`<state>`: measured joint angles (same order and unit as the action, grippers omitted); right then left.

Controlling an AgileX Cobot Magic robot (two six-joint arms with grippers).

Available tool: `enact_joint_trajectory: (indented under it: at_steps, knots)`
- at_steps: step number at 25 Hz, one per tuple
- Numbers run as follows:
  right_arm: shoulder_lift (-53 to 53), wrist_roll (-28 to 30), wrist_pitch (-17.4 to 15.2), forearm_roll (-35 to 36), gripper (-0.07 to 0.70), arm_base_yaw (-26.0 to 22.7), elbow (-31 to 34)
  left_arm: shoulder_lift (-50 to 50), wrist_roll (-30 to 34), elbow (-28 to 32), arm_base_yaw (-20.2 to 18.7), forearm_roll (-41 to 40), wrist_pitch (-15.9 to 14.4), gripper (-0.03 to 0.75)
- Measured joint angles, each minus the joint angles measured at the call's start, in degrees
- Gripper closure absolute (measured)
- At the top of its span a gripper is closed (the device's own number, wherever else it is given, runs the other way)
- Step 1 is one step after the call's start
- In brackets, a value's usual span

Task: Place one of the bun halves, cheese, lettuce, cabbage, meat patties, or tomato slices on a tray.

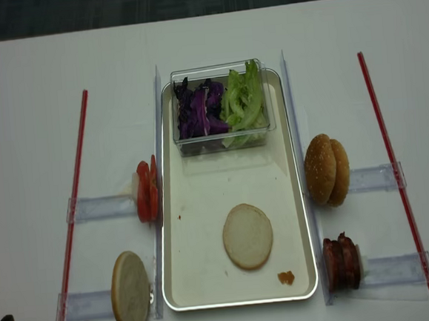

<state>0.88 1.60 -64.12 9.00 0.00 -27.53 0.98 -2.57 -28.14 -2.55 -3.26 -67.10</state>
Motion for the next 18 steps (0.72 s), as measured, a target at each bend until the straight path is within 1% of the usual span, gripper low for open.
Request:
enact_joint_trajectory:
  at_steps: [18]
  knots:
    - [0.0,-0.1,0.0,0.0,0.178,0.0,0.0,0.0,0.0,0.0,0.0,0.0,0.0,0.295]
